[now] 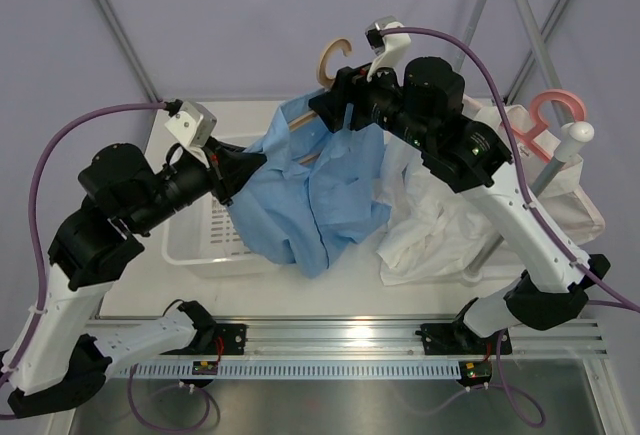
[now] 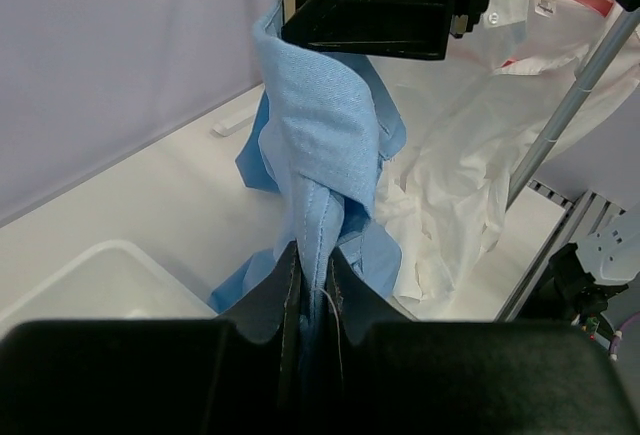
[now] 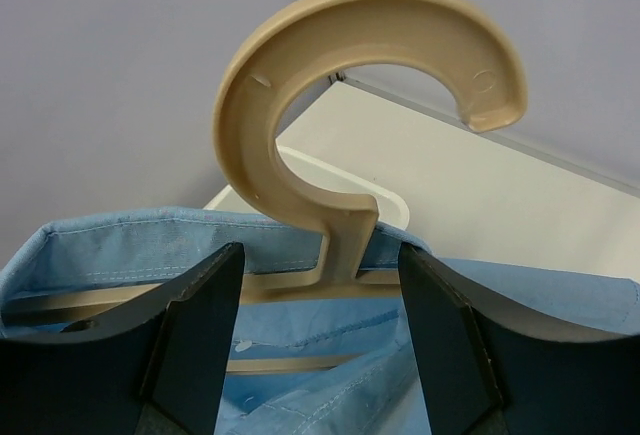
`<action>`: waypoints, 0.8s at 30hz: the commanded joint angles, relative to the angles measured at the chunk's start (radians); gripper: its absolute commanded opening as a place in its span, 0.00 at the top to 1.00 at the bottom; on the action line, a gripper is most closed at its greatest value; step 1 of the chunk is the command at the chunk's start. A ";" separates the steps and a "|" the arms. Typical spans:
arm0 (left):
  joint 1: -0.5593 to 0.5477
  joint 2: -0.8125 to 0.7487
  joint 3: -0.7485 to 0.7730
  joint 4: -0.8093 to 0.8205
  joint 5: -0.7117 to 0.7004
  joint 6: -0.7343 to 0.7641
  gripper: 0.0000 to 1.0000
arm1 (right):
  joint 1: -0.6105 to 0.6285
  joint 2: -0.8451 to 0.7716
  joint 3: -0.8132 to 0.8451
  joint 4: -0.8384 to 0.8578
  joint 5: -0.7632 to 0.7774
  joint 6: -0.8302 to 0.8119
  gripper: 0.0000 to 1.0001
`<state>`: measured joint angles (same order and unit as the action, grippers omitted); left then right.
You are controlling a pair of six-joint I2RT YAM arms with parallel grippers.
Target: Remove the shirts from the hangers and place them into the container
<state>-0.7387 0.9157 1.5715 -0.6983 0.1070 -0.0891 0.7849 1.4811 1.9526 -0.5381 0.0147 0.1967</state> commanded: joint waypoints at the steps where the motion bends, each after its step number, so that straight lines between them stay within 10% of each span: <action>1: -0.001 -0.038 0.010 0.103 0.066 -0.023 1.00 | -0.021 -0.031 -0.004 0.064 -0.009 0.000 0.29; 6: -0.001 -0.041 0.001 0.115 0.091 -0.031 1.00 | -0.021 -0.047 -0.027 0.084 -0.007 0.010 0.54; 11: -0.001 -0.057 -0.019 0.134 0.105 -0.038 1.00 | -0.022 -0.059 -0.063 0.106 -0.027 0.013 0.53; 15: -0.001 -0.054 -0.016 0.135 0.106 -0.043 1.00 | -0.023 -0.053 -0.057 0.099 -0.030 0.021 0.99; 19: 0.001 -0.051 -0.014 0.111 0.073 -0.043 0.97 | -0.022 -0.056 -0.041 0.078 -0.021 0.020 1.00; 24: -0.001 -0.058 -0.030 0.048 0.011 -0.038 0.69 | -0.022 -0.047 0.025 0.018 0.059 -0.011 1.00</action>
<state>-0.7380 0.8806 1.5440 -0.6827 0.1429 -0.1230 0.7712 1.4467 1.9011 -0.5053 0.0193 0.2131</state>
